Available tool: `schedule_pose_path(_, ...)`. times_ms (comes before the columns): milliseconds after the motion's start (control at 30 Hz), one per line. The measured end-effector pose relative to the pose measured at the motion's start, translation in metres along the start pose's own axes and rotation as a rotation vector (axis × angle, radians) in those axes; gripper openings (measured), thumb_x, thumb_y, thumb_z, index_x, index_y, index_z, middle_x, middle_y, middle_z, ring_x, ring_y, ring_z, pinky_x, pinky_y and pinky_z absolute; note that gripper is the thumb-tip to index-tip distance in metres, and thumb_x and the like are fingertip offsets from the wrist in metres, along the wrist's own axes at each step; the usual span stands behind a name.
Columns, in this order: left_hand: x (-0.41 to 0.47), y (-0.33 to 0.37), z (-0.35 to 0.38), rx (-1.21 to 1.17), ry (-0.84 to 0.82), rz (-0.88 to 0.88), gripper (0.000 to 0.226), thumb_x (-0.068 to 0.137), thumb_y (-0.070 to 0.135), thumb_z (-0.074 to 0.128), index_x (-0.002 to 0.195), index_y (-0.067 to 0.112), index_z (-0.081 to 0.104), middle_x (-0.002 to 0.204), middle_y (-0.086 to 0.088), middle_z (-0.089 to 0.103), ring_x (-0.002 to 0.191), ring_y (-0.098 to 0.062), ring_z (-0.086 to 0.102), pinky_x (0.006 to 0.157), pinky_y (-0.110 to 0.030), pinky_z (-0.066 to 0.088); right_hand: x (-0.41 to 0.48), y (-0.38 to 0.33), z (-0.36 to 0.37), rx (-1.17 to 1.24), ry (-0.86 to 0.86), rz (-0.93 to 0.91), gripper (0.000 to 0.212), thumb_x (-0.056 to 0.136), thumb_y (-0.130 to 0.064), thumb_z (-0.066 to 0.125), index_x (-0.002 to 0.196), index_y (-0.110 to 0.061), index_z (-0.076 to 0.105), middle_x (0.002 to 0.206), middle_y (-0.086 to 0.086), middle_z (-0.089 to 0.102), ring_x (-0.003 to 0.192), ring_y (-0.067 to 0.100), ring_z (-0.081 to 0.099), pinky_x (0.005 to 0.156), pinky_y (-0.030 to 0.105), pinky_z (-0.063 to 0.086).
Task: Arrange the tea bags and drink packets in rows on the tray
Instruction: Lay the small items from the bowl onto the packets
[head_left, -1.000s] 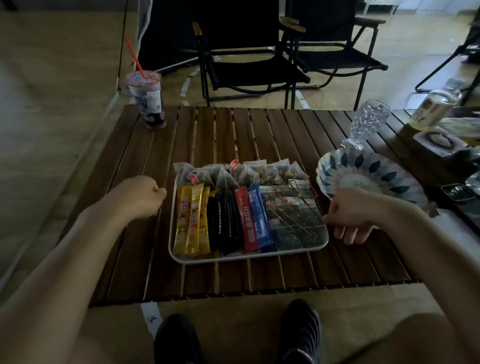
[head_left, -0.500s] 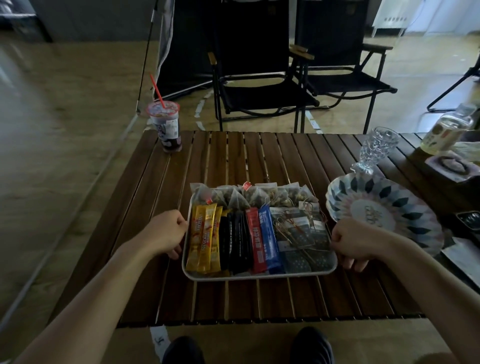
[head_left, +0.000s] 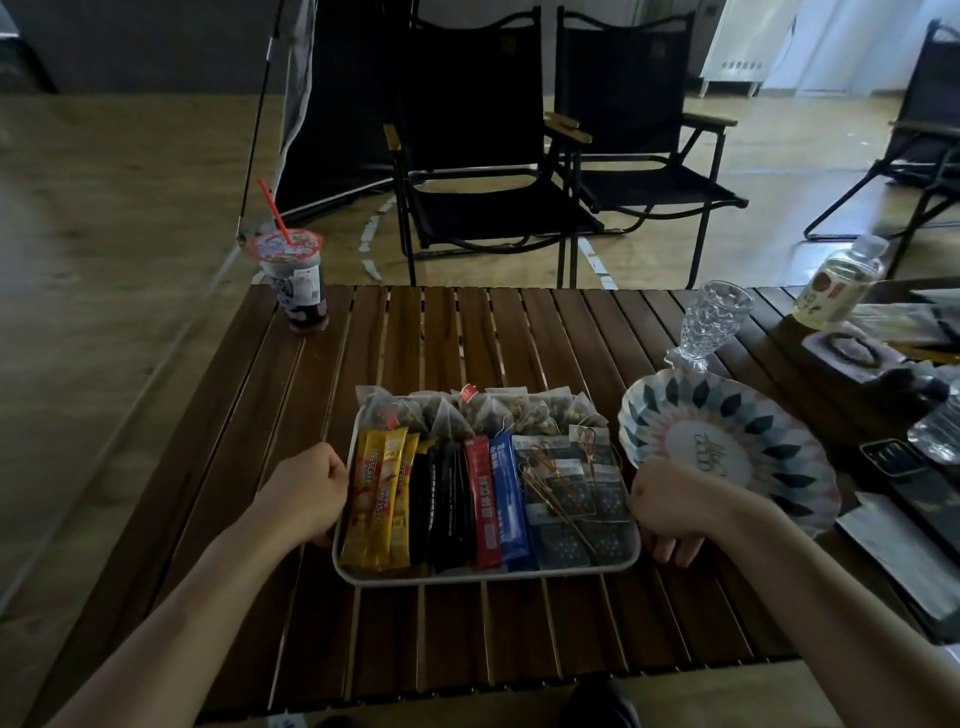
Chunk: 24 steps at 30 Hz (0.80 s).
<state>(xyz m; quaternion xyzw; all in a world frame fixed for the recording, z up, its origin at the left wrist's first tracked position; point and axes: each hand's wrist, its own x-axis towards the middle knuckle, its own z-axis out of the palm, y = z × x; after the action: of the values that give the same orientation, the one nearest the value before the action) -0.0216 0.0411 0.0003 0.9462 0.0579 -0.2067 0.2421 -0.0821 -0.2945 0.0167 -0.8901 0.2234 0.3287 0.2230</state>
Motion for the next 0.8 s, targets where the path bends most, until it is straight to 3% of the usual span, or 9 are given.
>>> schedule_pose_path(133,-0.002,0.002,-0.004,0.134,0.029,0.0,0.015,0.102,0.031,0.042,0.099,0.022,0.053,0.087,0.0,0.062,0.071,-0.014,0.064,0.059,-0.027,0.051,-0.003,0.0,0.003,-0.057,0.09,-0.002,0.015,0.097,-0.021,0.054,0.091,-0.011,0.063,0.084,0.009,0.072,0.062,0.015,0.07,0.051,0.024,0.054)
schedule_pose_path(267,-0.007,0.009,-0.015,0.228,0.232,0.041,0.015,0.101,0.036,0.044,0.098,0.027,0.056,0.08,0.006,0.062,0.069,-0.009,0.06,0.056,-0.024,0.043,-0.014,-0.015,-0.002,-0.215,0.549,-0.3,0.021,0.1,-0.028,0.049,0.083,-0.021,0.059,0.075,-0.006,0.061,0.061,0.005,0.058,0.053,0.018,0.041)
schedule_pose_path(367,-0.006,0.017,-0.016,0.198,0.249,0.107,0.014,0.1,0.038,0.045,0.097,0.028,0.055,0.078,0.009,0.062,0.065,-0.005,0.059,0.053,-0.022,0.039,-0.017,-0.037,0.002,-0.111,0.555,-0.538,0.011,0.098,-0.034,0.053,0.094,-0.025,0.058,0.084,-0.011,0.06,0.07,0.0,0.056,0.057,0.013,0.042)
schedule_pose_path(433,-0.003,0.02,-0.016,0.193,0.215,0.136,0.012,0.099,0.039,0.047,0.098,0.03,0.055,0.077,0.01,0.061,0.064,-0.002,0.058,0.05,-0.019,0.038,-0.002,-0.042,0.001,-0.039,0.589,-0.58,0.011,0.096,-0.037,0.057,0.099,-0.027,0.058,0.094,-0.015,0.058,0.078,-0.002,0.056,0.06,0.013,0.042)
schedule_pose_path(533,0.001,0.024,-0.019,0.191,0.134,0.088,0.01,0.098,0.041,0.049,0.099,0.031,0.053,0.079,0.008,0.063,0.065,-0.004,0.06,0.05,-0.018,0.038,0.034,-0.028,-0.023,0.25,0.809,-0.475,0.021,0.093,-0.035,0.061,0.109,-0.022,0.059,0.105,-0.009,0.057,0.089,0.005,0.056,0.066,0.015,0.042)
schedule_pose_path(633,0.007,0.025,-0.018,0.186,0.1,0.071,0.009,0.098,0.04,0.051,0.098,0.031,0.052,0.078,0.007,0.065,0.064,-0.006,0.063,0.051,-0.02,0.042,0.066,-0.006,-0.055,0.53,1.002,-0.249,0.035,0.091,-0.029,0.065,0.121,-0.015,0.054,0.121,0.003,0.051,0.108,0.018,0.055,0.081,0.031,0.051)
schedule_pose_path(700,0.013,0.026,-0.016,0.195,0.148,0.08,0.007,0.097,0.038,0.052,0.095,0.031,0.052,0.076,0.007,0.063,0.062,-0.007,0.062,0.05,-0.021,0.042,0.082,0.006,-0.07,0.59,1.068,-0.14,0.05,0.087,-0.025,0.07,0.129,-0.01,0.047,0.13,0.01,0.043,0.117,0.025,0.049,0.09,0.036,0.049)
schedule_pose_path(800,0.023,0.025,-0.014,0.164,0.291,0.138,0.013,0.094,0.034,0.056,0.083,0.033,0.05,0.069,0.008,0.061,0.056,-0.008,0.059,0.047,-0.023,0.041,0.102,0.017,-0.093,0.672,1.128,-0.058,0.072,0.081,-0.024,0.078,0.136,-0.005,0.036,0.135,0.015,0.037,0.123,0.028,0.042,0.092,0.029,0.041)
